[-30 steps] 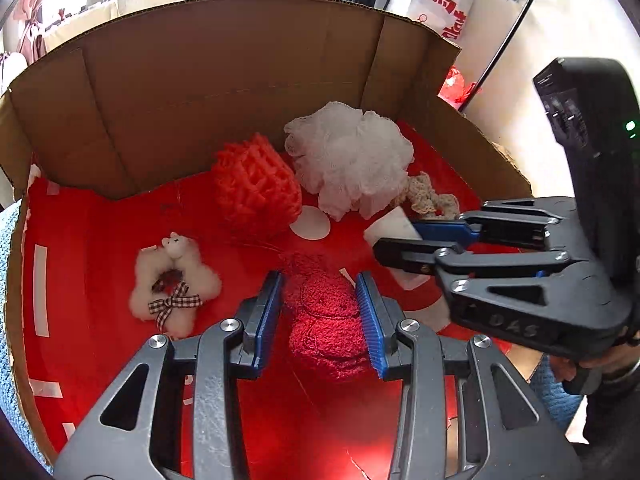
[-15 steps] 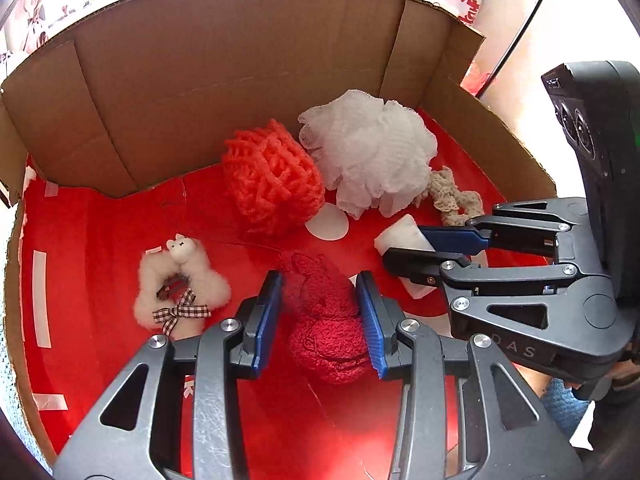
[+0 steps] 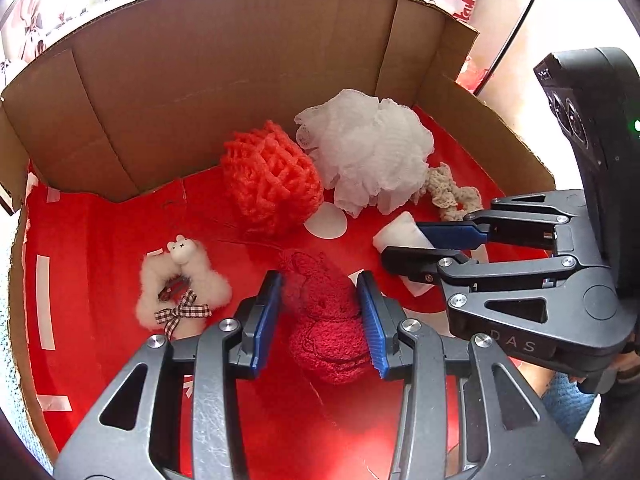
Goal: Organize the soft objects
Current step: 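Open the left tool to drop the red sock while the right tool drops the white cloth, then lift both open tools up and back out of the box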
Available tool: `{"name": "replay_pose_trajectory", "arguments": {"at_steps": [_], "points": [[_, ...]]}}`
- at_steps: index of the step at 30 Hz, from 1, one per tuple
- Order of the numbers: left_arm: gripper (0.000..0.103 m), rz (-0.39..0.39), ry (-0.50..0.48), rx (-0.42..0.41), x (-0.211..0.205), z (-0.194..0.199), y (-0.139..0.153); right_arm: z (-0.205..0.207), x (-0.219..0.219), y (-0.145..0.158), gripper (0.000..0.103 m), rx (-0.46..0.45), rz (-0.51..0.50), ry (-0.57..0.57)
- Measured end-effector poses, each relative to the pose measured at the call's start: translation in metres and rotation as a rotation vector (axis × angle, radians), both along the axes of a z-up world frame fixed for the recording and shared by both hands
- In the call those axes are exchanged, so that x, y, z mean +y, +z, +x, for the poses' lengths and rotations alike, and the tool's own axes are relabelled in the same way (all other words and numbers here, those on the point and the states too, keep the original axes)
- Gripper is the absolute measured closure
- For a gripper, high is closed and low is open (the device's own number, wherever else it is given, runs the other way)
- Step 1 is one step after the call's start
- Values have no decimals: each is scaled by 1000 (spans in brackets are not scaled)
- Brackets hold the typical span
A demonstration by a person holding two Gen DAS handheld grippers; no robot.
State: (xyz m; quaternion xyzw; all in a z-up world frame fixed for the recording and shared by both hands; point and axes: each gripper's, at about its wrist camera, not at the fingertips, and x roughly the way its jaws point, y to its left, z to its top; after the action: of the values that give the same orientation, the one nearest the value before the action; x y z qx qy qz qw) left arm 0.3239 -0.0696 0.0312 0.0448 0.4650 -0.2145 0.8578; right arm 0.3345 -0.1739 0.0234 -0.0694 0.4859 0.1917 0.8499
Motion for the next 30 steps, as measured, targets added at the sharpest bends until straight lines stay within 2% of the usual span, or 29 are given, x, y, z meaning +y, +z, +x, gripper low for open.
{"name": "replay_pose_trajectory", "arguments": {"at_steps": [4,11,13,16,22,26,30], "points": [[58,4,-1,-3,-1,-2,1,1,-1,0,75,0,0,3],[57,10,-3,-12,0,-3,3,1,-2,-1,72,2,7,0],[56,9,-3,-14,1,-4,4,0,-4,0,69,1,8,-2],[47,6,-4,-26,2,-7,7,-3,-6,3,63,-7,12,-5],[46,-11,-2,-49,6,-20,17,-9,-15,12,59,-25,25,-16],[39,-29,6,-73,13,-28,28,-17,-24,20,57,-49,29,-24],[37,-52,16,-120,20,-46,44,-32,-30,32,54,-80,39,-37]]}}
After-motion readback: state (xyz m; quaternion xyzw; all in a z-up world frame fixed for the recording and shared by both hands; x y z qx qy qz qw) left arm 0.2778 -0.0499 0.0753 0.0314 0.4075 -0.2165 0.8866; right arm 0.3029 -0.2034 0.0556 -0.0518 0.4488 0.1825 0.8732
